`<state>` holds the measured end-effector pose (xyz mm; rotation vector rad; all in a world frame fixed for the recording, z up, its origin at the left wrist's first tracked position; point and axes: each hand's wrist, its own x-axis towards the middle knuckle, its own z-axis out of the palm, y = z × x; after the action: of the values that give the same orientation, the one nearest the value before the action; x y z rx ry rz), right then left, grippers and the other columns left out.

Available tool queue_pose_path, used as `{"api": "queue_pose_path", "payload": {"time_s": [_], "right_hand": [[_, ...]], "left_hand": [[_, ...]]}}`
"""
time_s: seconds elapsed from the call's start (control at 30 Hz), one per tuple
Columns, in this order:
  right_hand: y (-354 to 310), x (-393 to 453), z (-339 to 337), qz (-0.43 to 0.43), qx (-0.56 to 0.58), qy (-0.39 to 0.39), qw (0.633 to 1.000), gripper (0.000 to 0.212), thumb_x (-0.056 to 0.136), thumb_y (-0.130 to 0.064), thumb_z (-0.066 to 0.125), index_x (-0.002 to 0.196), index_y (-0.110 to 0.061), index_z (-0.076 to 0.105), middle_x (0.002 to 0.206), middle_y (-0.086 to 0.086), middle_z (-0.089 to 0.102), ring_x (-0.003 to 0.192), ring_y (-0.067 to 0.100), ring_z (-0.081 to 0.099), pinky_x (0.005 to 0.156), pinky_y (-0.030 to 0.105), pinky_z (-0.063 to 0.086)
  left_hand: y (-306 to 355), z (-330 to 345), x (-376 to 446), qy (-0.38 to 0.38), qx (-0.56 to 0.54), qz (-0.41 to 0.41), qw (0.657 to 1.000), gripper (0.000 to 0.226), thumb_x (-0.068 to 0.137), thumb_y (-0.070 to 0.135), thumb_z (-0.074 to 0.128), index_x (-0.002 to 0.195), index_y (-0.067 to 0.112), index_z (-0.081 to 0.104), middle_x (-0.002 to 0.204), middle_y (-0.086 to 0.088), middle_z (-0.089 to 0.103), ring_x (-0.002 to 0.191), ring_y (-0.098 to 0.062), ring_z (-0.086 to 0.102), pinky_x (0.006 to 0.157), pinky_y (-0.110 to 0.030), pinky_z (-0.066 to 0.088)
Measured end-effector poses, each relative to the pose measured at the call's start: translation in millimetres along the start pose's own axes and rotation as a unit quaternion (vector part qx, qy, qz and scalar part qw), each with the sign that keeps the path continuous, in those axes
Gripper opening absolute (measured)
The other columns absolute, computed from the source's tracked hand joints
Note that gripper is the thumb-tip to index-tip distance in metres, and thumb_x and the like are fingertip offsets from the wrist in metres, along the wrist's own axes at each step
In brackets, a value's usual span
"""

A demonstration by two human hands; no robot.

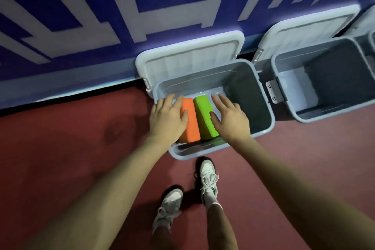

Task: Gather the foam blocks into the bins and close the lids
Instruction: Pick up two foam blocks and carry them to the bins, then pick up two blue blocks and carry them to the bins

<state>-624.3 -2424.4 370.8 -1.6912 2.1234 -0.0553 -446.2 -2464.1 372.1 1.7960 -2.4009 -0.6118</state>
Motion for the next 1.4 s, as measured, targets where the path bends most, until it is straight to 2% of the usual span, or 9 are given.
{"api": "queue_pose_path", "payload": {"time_s": [0.3, 0.47, 0.57, 0.7, 0.83, 0.9, 0.97, 1.1, 1.4], "right_hand": [[-14, -153, -110, 0.096, 0.038, 0.118, 0.988, 0.052, 0.095, -0.034, 0.051, 0.145, -0.027, 0.040, 0.150, -0.001, 0.040, 0.120, 0.033, 0.048, 0.091, 0.040, 0.044], [12, -252, -146, 0.186, 0.050, 0.185, 0.964, 0.049, 0.095, -0.032, 0.051, 0.144, -0.025, 0.043, 0.147, 0.001, 0.044, 0.115, 0.032, 0.051, 0.086, 0.039, 0.046], [35, -318, -154, 0.262, 0.061, 0.224, 0.937, 0.048, 0.094, -0.030, 0.053, 0.142, -0.024, 0.046, 0.144, 0.002, 0.048, 0.111, 0.033, 0.053, 0.084, 0.040, 0.047], [64, -421, -151, 0.380, 0.076, 0.248, 0.888, 0.049, 0.097, -0.033, 0.049, 0.145, -0.025, 0.041, 0.147, -0.001, 0.044, 0.118, 0.030, 0.049, 0.089, 0.039, 0.045], [90, -535, -136, 0.486, 0.090, 0.280, 0.823, 0.050, 0.097, -0.034, 0.047, 0.146, -0.024, 0.039, 0.148, 0.000, 0.043, 0.119, 0.030, 0.049, 0.091, 0.039, 0.044], [100, -595, -123, 0.531, 0.090, 0.297, 0.789, 0.049, 0.096, -0.032, 0.050, 0.144, -0.021, 0.043, 0.146, 0.002, 0.046, 0.116, 0.032, 0.051, 0.089, 0.040, 0.046], [108, -655, -108, 0.572, 0.090, 0.312, 0.754, 0.048, 0.093, -0.029, 0.055, 0.139, -0.018, 0.049, 0.140, 0.005, 0.052, 0.109, 0.035, 0.055, 0.084, 0.042, 0.049], [122, -771, -78, 0.639, 0.095, 0.325, 0.691, 0.048, 0.086, -0.024, 0.063, 0.132, -0.012, 0.057, 0.129, 0.010, 0.061, 0.097, 0.039, 0.061, 0.077, 0.044, 0.053], [143, -952, -19, 0.737, 0.111, 0.318, 0.586, 0.050, 0.077, -0.021, 0.072, 0.126, -0.013, 0.062, 0.123, 0.009, 0.064, 0.089, 0.037, 0.064, 0.066, 0.041, 0.053]], "left_hand": [[77, -125, -65, -0.025, 0.023, 0.191, 0.981, 0.049, 0.082, 0.035, 0.048, 0.120, 0.008, 0.065, 0.121, -0.018, 0.063, 0.098, -0.039, 0.062, 0.086, -0.046, 0.048], [163, -151, -106, -0.054, 0.032, 0.311, 0.948, 0.048, 0.094, 0.033, 0.050, 0.138, 0.014, 0.050, 0.142, -0.011, 0.048, 0.122, -0.034, 0.047, 0.100, -0.040, 0.033], [222, -148, -139, -0.072, 0.035, 0.389, 0.918, 0.057, 0.087, 0.039, 0.040, 0.134, 0.012, 0.054, 0.138, -0.012, 0.052, 0.118, -0.036, 0.050, 0.098, -0.042, 0.037], [303, -129, -206, -0.109, 0.052, 0.530, 0.840, 0.056, 0.080, 0.040, 0.039, 0.115, 0.007, 0.067, 0.116, -0.015, 0.065, 0.093, -0.037, 0.064, 0.080, -0.045, 0.051], [379, -102, -301, -0.169, 0.075, 0.624, 0.759, 0.051, 0.088, 0.037, 0.044, 0.128, 0.009, 0.059, 0.131, -0.014, 0.057, 0.109, -0.037, 0.057, 0.091, -0.045, 0.044], [411, -81, -353, -0.184, 0.088, 0.679, 0.705, 0.051, 0.083, 0.038, 0.043, 0.118, 0.007, 0.065, 0.118, -0.015, 0.064, 0.095, -0.038, 0.063, 0.080, -0.044, 0.050], [439, -61, -409, -0.199, 0.091, 0.714, 0.666, 0.049, 0.079, 0.036, 0.047, 0.112, 0.007, 0.068, 0.111, -0.016, 0.067, 0.087, -0.038, 0.065, 0.073, -0.043, 0.052], [486, -26, -527, -0.217, 0.077, 0.767, 0.599, 0.046, 0.088, 0.032, 0.054, 0.128, 0.010, 0.059, 0.130, -0.015, 0.057, 0.109, -0.038, 0.056, 0.090, -0.043, 0.044], [544, 47, -724, -0.259, 0.089, 0.843, 0.463, 0.043, 0.077, 0.025, 0.068, 0.116, 0.007, 0.066, 0.115, -0.017, 0.065, 0.088, -0.039, 0.063, 0.074, -0.043, 0.051]]}}
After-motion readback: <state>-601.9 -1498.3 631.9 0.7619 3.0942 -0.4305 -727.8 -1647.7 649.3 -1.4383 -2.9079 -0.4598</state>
